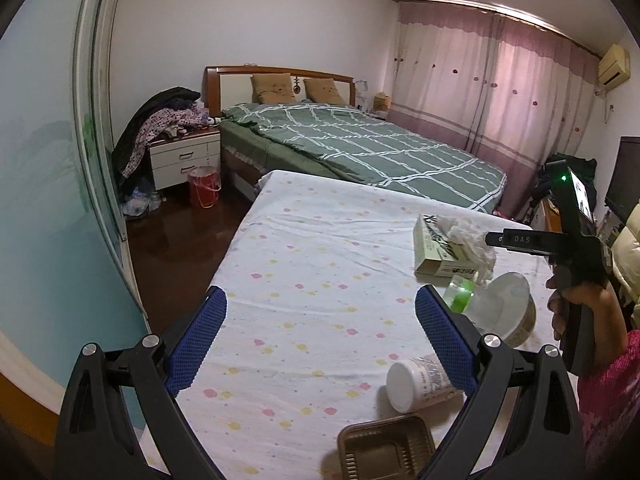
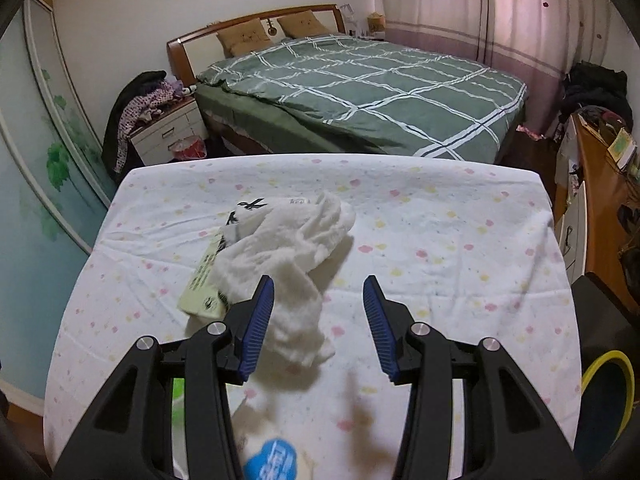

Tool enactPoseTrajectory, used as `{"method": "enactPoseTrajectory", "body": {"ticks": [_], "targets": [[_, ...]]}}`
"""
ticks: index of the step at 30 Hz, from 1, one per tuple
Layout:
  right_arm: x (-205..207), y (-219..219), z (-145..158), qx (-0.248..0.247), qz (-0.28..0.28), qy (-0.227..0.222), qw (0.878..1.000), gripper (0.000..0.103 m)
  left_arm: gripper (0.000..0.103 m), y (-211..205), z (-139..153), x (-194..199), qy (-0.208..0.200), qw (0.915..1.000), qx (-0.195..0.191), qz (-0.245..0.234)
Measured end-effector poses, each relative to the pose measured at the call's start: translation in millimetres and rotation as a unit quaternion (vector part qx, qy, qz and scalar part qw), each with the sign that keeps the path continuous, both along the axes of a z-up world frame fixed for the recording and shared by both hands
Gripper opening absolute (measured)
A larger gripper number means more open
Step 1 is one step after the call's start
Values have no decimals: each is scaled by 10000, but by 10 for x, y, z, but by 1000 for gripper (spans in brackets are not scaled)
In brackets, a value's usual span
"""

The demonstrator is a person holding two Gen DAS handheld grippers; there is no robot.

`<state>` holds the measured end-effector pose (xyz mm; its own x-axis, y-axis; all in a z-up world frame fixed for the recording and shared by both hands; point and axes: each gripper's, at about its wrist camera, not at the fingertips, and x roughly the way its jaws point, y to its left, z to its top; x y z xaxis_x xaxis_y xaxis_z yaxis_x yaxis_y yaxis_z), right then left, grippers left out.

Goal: Collect trash
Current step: 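Close the right gripper on the crumpled white tissue, then carry the tissue over the yellow bin and open the right gripper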

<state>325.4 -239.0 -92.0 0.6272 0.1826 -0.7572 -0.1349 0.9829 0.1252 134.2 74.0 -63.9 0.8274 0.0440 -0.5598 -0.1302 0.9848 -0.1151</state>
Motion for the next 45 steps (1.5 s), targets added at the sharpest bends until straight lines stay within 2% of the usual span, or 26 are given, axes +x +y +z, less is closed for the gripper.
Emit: {"method": "enactPoseTrajectory", "body": {"ticks": [7, 13, 20, 24, 33, 40, 45], "targets": [[153, 104, -140, -68, 86, 190, 9998, 44, 94, 22, -56, 102, 118, 9999, 66, 108], [225, 146, -209, -75, 138, 301, 9994, 33, 94, 24, -87, 143, 169, 9997, 106, 157], [234, 220, -209, -94, 206, 291, 9993, 12, 94, 6, -98, 147, 198, 9997, 115, 128], [213, 193, -193, -22, 145, 226, 9996, 7, 94, 14, -95, 157, 194, 9997, 116, 119], [-84, -11, 220, 207, 27, -331, 9992, 6, 94, -11, -68, 149, 159, 9998, 110, 45], [-627, -337, 616, 349, -137, -892, 9953, 6, 94, -101, -28, 101, 90, 9999, 110, -85], [-1034, -636, 772, 402, -331, -1175, 9917, 6, 94, -224, -4, 74, 57, 9996, 135, -228]]}}
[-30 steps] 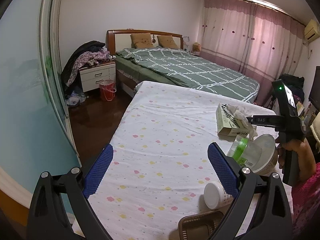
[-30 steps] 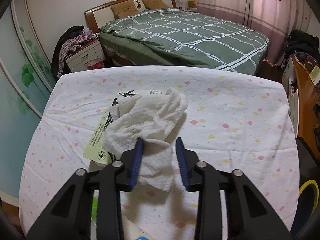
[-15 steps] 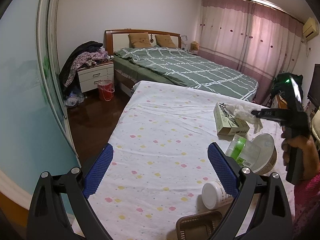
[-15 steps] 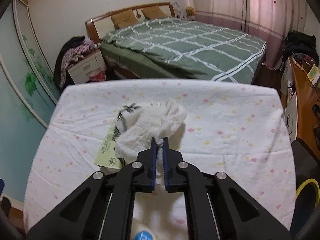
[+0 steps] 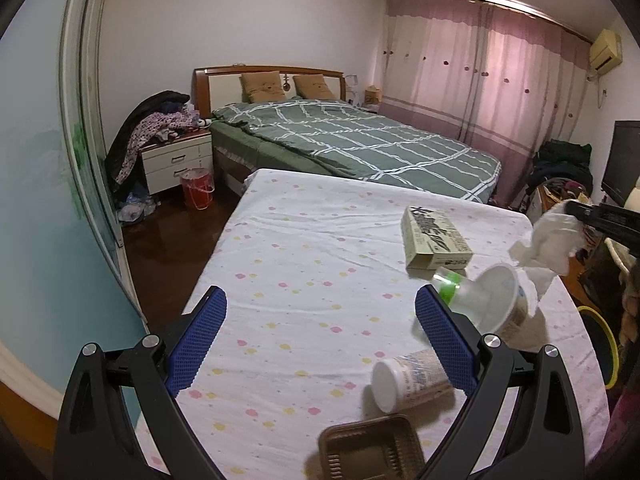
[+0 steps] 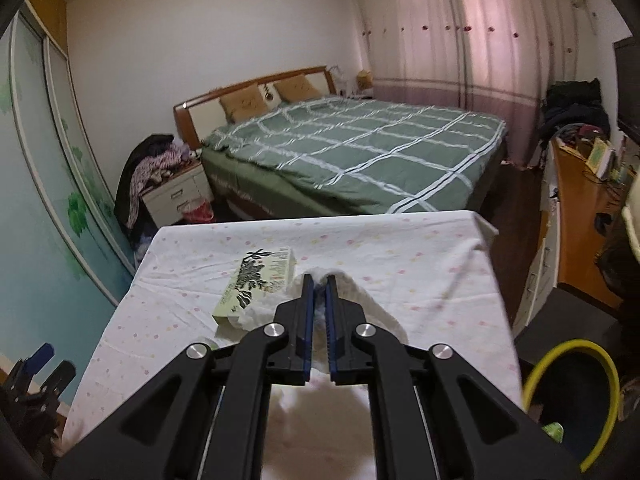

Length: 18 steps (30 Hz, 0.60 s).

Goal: Collect trash
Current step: 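Carry the tissue over the yellow bin and open the right gripper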

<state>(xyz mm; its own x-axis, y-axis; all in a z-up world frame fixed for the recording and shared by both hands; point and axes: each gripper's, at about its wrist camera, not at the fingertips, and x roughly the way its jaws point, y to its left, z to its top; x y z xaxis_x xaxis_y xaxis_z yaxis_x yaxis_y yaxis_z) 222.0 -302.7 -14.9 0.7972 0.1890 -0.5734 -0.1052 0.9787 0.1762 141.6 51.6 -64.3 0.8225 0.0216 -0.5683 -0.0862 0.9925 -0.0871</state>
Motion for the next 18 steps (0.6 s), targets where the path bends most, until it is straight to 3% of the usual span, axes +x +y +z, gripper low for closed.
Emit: {"method": "enactPoseTrajectory", "body": {"ticks": [8, 18], "targets": [[-608, -694, -55, 16, -860, -133, 9962, 6, 94, -313, 9, -32, 15, 9994, 70, -336], [-980, -1635, -394, -223, -2246, 94, 9741, 6, 94, -621, -18, -17, 134, 9982, 128, -569]]}}
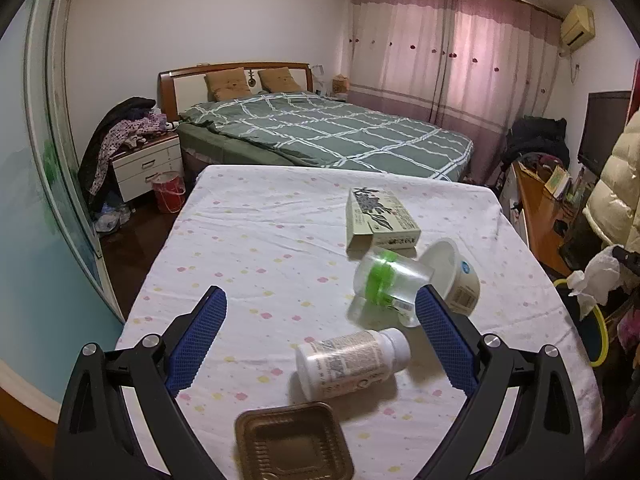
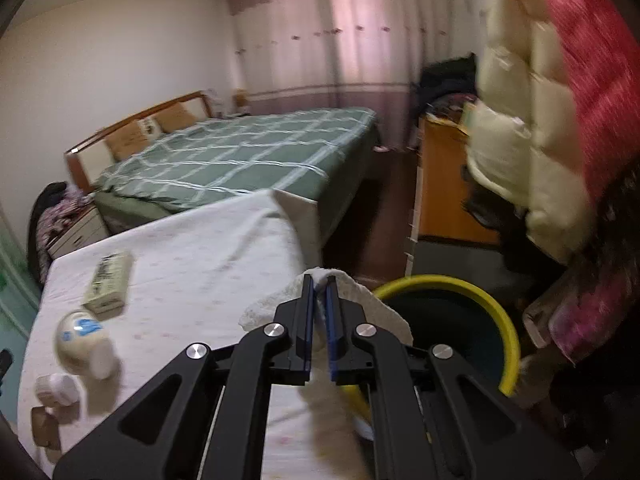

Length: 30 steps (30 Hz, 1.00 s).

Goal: Collect trash
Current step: 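Carry the tissue over the yellow bin and open the right gripper, then grasp the brown plastic tray by its rim with the left gripper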

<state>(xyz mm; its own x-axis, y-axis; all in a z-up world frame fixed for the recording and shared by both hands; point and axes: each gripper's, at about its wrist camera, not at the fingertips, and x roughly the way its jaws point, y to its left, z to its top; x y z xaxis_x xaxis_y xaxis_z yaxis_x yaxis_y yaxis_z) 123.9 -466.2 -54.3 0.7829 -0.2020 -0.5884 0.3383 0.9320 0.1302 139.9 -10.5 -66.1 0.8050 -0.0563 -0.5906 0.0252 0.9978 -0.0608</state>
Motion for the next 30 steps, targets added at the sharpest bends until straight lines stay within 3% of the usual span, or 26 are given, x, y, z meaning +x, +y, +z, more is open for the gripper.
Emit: {"method": "enactPoseTrajectory", "body": {"ticks": [6, 10, 20, 30], "targets": [[5, -406, -312, 168, -407, 370, 9983, 9, 94, -119, -4, -4, 50, 9999, 83, -38], [34, -503, -448, 277, -562, 502, 9968, 29, 94, -181, 0, -27, 67, 9999, 146, -65], [-17, -493, -501, 329, -603, 530, 9962, 33, 94, -168, -51, -82, 169, 9997, 173, -51], [49, -336, -538, 381, -365, 541, 9971, 35, 94, -14, -421, -247, 746, 9966, 234, 245]]}}
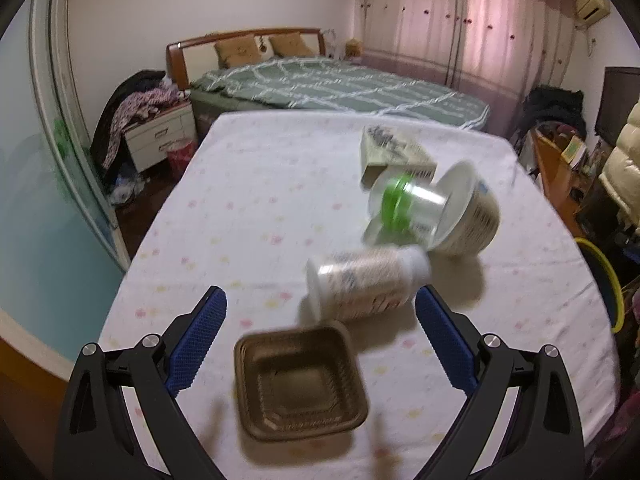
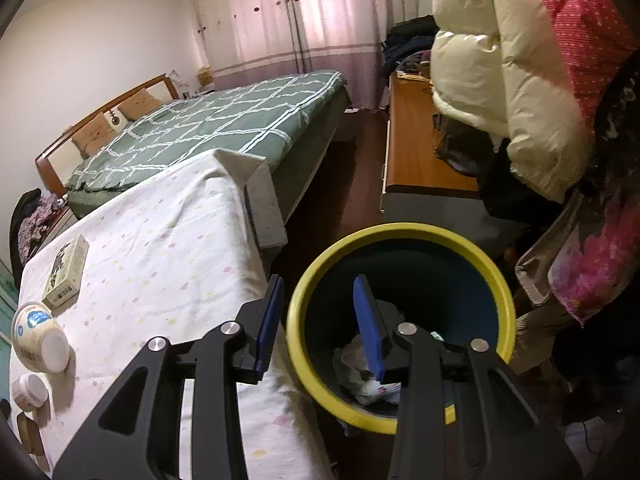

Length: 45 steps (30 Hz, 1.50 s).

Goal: Collect trash
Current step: 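Grasp the brown plastic tray by its rim with the left gripper, then carry the brown tray over the yellow bin and open the left gripper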

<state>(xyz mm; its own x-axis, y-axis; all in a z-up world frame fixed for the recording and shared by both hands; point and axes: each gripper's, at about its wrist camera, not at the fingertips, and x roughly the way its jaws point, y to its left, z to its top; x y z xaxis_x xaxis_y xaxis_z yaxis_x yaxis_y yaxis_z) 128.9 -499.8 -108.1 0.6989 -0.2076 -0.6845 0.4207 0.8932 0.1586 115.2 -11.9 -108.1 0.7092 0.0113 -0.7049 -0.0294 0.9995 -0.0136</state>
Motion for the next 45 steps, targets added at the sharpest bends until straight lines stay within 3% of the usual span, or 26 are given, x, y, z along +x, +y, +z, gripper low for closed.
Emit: {"method": "enactPoseTrajectory", "body": {"ticks": [9, 21, 29, 32, 40, 45], "targets": [[19, 115, -24, 4, 124, 28, 9999, 36, 94, 128, -232, -96, 377, 9989, 126, 259], [34, 171, -30, 26, 229, 29, 9997, 36, 93, 139, -412, -53, 662, 9976, -10, 178], [1, 170, -20, 51, 234, -15, 9997, 36, 75, 155, -472, -21, 801, 9966, -138, 121], [-11, 171, -20, 63, 229, -22, 9997, 36, 70, 181, -446, -26, 768, 9967, -259, 43], [-25, 168, -9, 62, 220, -29, 9997, 36, 69, 105, -247, -117, 598, 9976, -236, -238], [-64, 122, 20, 65, 184, -72, 9998, 36, 69, -122, -66, -217, 473, 9961, -337, -671]]}}
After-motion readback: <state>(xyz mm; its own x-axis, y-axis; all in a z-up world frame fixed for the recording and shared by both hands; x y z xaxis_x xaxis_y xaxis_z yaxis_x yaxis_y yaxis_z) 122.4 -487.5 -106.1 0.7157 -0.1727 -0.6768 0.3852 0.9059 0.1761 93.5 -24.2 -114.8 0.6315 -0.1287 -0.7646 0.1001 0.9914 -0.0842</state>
